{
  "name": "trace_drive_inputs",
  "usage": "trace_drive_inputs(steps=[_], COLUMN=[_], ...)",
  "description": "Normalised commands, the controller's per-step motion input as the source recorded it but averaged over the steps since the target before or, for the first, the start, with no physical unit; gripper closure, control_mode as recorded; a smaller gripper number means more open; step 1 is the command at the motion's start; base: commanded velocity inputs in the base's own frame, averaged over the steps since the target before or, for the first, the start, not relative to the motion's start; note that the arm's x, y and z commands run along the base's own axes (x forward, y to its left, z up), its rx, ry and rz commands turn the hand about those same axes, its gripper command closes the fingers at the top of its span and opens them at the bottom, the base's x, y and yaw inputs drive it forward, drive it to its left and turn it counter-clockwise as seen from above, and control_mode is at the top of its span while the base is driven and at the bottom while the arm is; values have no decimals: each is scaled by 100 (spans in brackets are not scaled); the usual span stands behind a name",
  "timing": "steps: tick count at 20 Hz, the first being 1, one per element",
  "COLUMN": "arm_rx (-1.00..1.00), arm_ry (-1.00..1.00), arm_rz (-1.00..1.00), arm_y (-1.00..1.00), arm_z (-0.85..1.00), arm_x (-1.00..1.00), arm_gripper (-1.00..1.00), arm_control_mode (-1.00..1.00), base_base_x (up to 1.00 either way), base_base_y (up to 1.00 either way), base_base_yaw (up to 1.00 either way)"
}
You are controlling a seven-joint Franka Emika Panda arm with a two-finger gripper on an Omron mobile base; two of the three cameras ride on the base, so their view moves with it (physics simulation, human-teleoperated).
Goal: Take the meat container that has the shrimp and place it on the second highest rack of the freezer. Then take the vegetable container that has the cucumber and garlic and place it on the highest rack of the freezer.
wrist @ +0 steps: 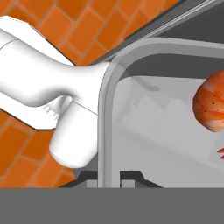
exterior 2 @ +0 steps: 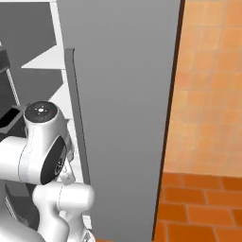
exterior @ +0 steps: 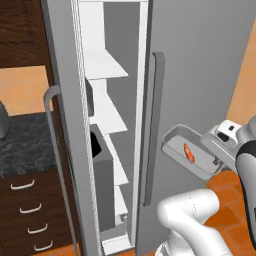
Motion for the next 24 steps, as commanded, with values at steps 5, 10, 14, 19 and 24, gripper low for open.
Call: trace_drive_inputs(steps=[5,10,14,19,24], arm_rx=[0,0,0,0,0], arm_ry=[0,0,0,0,-7], arm_rz=[0,0,0,0,1], arm_y=[0,0,0,0,-2], arm_z=[0,0,0,0,1], arm_x=[0,0,0,0,8], arm_gripper=[100,100,100,100,100], arm_control_mode=[100,100,100,100,-100], base_base_x=[37,26,27,31,37], base_base_y=[0,0,0,0,-5], base_base_yaw=[42,40,36,31,17])
